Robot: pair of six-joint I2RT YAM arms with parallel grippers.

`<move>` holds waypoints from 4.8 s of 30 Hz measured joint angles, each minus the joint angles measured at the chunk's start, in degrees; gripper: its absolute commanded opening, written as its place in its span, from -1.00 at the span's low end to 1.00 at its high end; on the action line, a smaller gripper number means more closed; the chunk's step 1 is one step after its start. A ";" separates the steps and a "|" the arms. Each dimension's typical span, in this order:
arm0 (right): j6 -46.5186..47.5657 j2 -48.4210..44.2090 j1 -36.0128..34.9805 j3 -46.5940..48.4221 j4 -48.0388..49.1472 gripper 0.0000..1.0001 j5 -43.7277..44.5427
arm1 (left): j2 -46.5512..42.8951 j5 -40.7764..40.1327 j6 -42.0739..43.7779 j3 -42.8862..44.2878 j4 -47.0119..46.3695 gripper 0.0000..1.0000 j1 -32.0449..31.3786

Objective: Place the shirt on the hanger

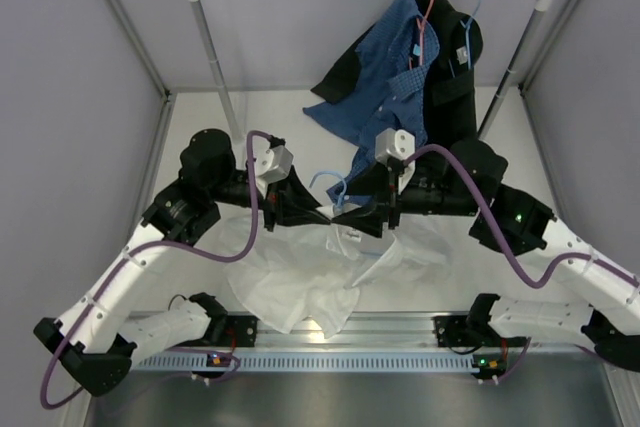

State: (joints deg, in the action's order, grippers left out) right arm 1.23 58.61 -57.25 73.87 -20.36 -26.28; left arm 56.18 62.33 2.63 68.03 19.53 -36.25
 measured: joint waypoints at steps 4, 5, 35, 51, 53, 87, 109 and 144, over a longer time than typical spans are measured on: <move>-0.37 -1.42 0.00 -0.72 4.20 -0.03 -2.23 | 1.38 2.36 -0.22 0.00 -0.33 -1.00 -0.02; -0.39 -1.51 0.00 -0.72 5.25 -0.11 -2.73 | 1.57 2.64 -0.28 0.00 -0.37 -1.00 -0.02; 2.32 -15.56 0.07 -4.37 8.15 -1.00 18.67 | -32.98 -54.95 -5.40 -17.05 -1.73 0.96 -0.50; 2.51 -18.56 0.07 5.84 0.17 -1.00 18.40 | -6.34 -61.96 -10.32 -22.51 -17.68 0.65 -0.50; 2.19 -18.71 0.07 6.03 -0.26 -1.00 18.21 | -5.14 -61.96 -10.47 -22.49 -20.87 0.22 -0.50; 5.40 -16.87 0.07 4.17 -12.46 -1.00 20.37 | 10.69 -52.59 -7.02 6.97 8.72 0.96 17.73; 11.80 -10.01 0.15 8.22 -14.05 -1.00 5.66 | 15.32 3.45 5.31 23.39 10.27 0.96 5.51; 8.02 -9.94 0.79 7.63 -11.54 0.26 17.11 | 19.89 0.79 12.55 22.05 15.10 -1.00 -3.43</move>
State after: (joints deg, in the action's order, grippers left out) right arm 9.26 48.66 -56.47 81.49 -31.90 -9.17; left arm 76.07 63.11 15.18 90.08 34.63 -39.68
